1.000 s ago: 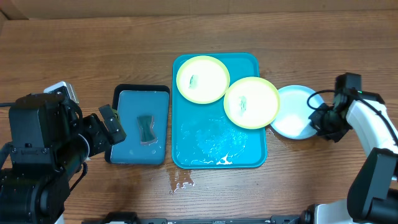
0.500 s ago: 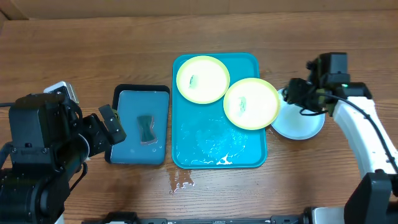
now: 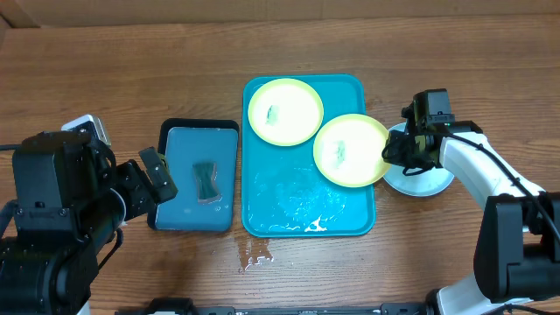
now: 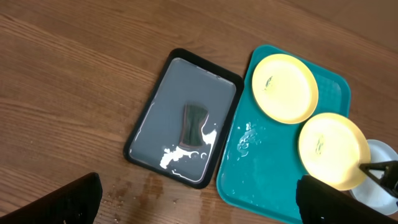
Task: Clean dirty plates on tray and stack at the side
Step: 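Move the right gripper to the lower yellow plate and grip its rim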
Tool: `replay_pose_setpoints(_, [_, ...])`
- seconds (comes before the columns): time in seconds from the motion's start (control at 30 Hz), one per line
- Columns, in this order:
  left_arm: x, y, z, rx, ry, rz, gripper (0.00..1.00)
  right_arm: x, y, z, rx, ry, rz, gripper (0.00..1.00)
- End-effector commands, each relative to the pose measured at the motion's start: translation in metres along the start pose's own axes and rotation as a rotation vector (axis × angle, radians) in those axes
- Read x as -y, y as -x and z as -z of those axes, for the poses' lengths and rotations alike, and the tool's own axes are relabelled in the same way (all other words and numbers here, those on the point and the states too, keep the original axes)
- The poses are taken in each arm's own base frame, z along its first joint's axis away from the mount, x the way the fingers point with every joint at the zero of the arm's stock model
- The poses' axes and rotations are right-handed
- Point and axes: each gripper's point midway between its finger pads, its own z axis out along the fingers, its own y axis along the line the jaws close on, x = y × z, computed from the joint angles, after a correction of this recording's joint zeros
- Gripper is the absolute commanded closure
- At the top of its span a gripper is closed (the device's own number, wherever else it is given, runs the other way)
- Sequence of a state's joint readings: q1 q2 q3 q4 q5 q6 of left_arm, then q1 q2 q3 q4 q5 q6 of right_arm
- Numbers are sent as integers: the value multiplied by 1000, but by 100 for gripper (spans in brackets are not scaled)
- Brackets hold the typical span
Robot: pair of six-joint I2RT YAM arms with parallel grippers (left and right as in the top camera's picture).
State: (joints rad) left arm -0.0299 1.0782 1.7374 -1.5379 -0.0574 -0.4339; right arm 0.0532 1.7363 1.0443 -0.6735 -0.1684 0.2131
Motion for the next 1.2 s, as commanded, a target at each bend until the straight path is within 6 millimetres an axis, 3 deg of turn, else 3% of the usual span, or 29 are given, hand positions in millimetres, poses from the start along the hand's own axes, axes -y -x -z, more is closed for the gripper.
replay_pose_setpoints(0.0, [-3, 5, 3, 20, 14, -12, 0, -14, 8, 28, 39, 48, 6, 96])
replay_pose_setpoints(0.13, [-3, 5, 3, 20, 14, -12, 0, -24, 2, 61, 64, 81, -6, 96])
replay_pose_setpoints(0.27, [-3, 5, 3, 20, 14, -12, 0, -37, -25, 79, 16, 90, 31, 96])
replay_pose_setpoints(0.4, [-3, 5, 3, 20, 14, -12, 0, -53, -63, 62, -88, 83, 110, 96])
replay_pose_setpoints(0.53, [-3, 5, 3, 21, 14, -12, 0, -73, -91, 28, -97, 100, 207, 96])
replay_pose_setpoints(0.73, [11, 1, 3, -7, -70, 18, 0, -96, -91, 15, -14, 120, 305, 96])
replay_pose_setpoints(0.87, [22, -5, -5, -61, -117, -4, 0, -101, -84, 21, 3, 128, 309, 79])
replay_pose_setpoints(1.1, [14, -48, -65, -322, -65, -122, 1, -119, -64, 71, 99, 173, 325, 78])
replay_pose_setpoints(1.17, [7, -65, -90, -408, -30, -121, 7, -124, -61, 89, 141, 196, 331, 78])
